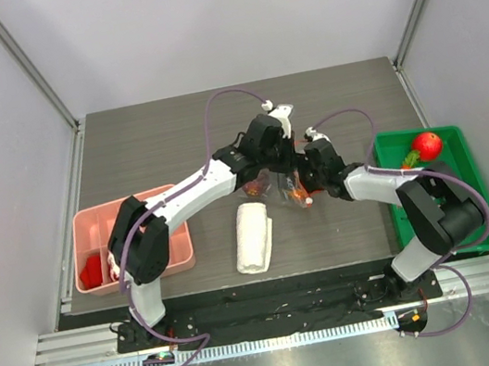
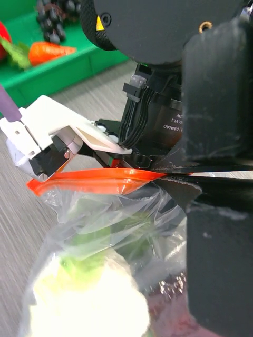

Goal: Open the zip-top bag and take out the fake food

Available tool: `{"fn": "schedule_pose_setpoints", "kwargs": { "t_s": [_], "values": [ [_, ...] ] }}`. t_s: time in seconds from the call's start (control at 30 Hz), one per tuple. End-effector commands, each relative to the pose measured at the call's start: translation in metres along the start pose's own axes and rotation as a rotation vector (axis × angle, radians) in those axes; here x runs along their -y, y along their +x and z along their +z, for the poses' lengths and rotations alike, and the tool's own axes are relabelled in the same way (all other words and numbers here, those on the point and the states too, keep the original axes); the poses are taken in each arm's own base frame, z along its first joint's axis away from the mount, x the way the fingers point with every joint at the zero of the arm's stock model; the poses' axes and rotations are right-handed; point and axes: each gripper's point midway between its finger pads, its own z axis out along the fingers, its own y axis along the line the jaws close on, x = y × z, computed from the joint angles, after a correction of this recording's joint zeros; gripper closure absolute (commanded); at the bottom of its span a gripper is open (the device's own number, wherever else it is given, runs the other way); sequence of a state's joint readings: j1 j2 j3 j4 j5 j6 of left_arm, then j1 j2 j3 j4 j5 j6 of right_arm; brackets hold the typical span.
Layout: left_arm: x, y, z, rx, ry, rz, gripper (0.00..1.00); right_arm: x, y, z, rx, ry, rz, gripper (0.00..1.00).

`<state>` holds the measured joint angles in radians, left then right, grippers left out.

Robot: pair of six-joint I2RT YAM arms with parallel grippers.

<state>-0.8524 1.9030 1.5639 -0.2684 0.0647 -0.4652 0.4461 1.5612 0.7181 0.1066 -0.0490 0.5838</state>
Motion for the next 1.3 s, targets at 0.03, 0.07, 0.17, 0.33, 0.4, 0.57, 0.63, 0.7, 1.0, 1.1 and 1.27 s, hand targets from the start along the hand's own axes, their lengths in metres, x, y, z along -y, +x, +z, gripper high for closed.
{"fn": "schedule_pose_setpoints", "kwargs": {
  "t_s": [0.03, 0.07, 0.17, 0.33, 0.4, 0.57, 0.63, 0.7, 1.0, 1.1, 1.27],
  "values": [
    [-0.020, -0.032, 0.001, 0.076, -0.022, 0.018, 1.00, -0.013, -0.067, -0.050, 0.144, 0.110, -0.039, 0.72],
    [-0.024, -0.036, 0.001, 0.081, -0.025, 0.019, 1.00, -0.017, -0.074, -0.058, 0.157, 0.109, -0.043, 0.74],
    [-0.033, -0.048, 0.003, 0.087, -0.035, 0.016, 1.00, -0.021, -0.085, -0.074, 0.154, 0.130, -0.040, 0.75],
    [-0.037, -0.058, 0.007, 0.084, -0.015, 0.015, 1.00, -0.033, -0.091, -0.103, 0.140, 0.091, -0.031, 0.78],
    [-0.034, -0.057, 0.009, 0.082, -0.005, 0.017, 1.00, -0.034, -0.095, -0.113, 0.150, 0.081, -0.025, 0.81],
    [-0.025, -0.054, 0.004, 0.086, 0.053, -0.017, 1.00, -0.015, -0.108, -0.119, 0.204, 0.156, -0.029, 0.82],
    [-0.019, -0.053, -0.002, 0.084, 0.076, -0.023, 1.00, 0.004, -0.107, -0.114, 0.203, 0.202, -0.017, 0.83],
    [-0.008, -0.057, -0.015, 0.089, 0.124, -0.019, 1.00, 0.021, -0.100, -0.104, 0.174, 0.252, -0.017, 0.84],
    [-0.005, -0.059, -0.033, 0.110, 0.129, -0.011, 1.00, 0.037, -0.088, -0.083, 0.128, 0.234, 0.019, 0.87],
    [-0.009, -0.054, -0.025, 0.092, 0.112, -0.014, 1.00, 0.017, -0.095, -0.092, 0.140, 0.149, 0.038, 0.88],
    [-0.007, -0.051, -0.011, 0.077, 0.138, -0.045, 1.00, -0.034, -0.131, -0.138, 0.265, -0.045, 0.079, 0.88]
  ]
}}
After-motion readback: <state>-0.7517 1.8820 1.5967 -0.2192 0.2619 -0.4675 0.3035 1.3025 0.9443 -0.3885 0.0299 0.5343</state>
